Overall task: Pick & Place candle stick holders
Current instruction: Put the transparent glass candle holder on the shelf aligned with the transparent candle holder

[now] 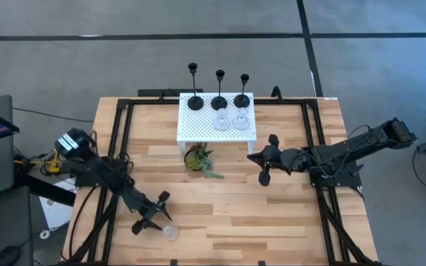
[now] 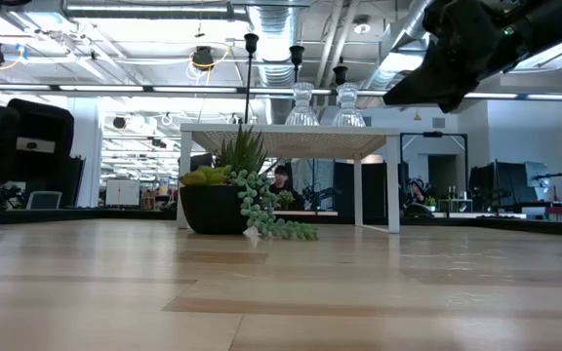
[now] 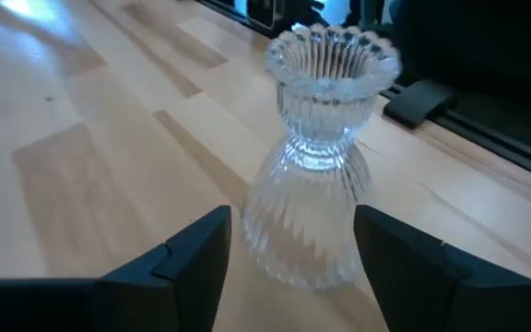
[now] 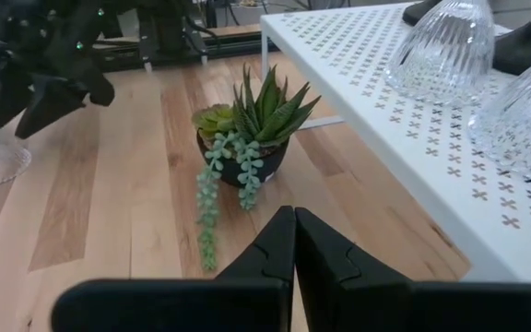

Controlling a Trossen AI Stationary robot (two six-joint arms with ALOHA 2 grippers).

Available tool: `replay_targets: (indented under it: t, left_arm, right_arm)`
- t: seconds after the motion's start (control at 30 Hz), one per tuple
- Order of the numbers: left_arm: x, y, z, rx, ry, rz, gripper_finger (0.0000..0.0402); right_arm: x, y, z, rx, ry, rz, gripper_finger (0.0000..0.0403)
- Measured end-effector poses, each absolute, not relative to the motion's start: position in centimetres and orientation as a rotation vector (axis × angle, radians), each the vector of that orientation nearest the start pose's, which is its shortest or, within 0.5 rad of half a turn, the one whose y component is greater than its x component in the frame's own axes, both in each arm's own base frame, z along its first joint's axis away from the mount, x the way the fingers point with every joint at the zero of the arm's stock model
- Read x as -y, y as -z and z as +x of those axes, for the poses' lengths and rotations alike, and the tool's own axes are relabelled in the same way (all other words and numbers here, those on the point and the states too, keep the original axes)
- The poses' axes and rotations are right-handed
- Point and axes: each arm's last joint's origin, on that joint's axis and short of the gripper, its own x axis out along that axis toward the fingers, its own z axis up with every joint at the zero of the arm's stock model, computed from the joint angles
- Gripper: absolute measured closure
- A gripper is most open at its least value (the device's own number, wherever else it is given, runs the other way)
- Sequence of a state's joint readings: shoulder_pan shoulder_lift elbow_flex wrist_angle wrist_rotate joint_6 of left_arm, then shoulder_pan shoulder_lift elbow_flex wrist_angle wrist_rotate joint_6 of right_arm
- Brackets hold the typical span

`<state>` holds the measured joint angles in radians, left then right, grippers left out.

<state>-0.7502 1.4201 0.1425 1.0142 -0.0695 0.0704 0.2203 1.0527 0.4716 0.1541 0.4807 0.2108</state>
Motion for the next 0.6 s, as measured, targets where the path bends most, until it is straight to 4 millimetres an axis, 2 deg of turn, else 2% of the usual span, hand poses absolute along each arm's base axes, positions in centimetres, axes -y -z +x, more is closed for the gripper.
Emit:
replay_targets:
  t: [0.23, 0.6]
  left_arm:
    - [15.4, -12.4, 16.8, -0.225, 0.691, 0.174, 0.0187]
    - [16.4, -14.8, 17.5, -0.124, 0.780, 0.077, 0.0183]
  right_arm:
    - [-3.4, -20.9, 20.9, -0.385, 0.285, 0.058, 0.0403]
    - [-3.4, -20.8, 20.9, -0.393, 0.285, 0.055, 0.0403]
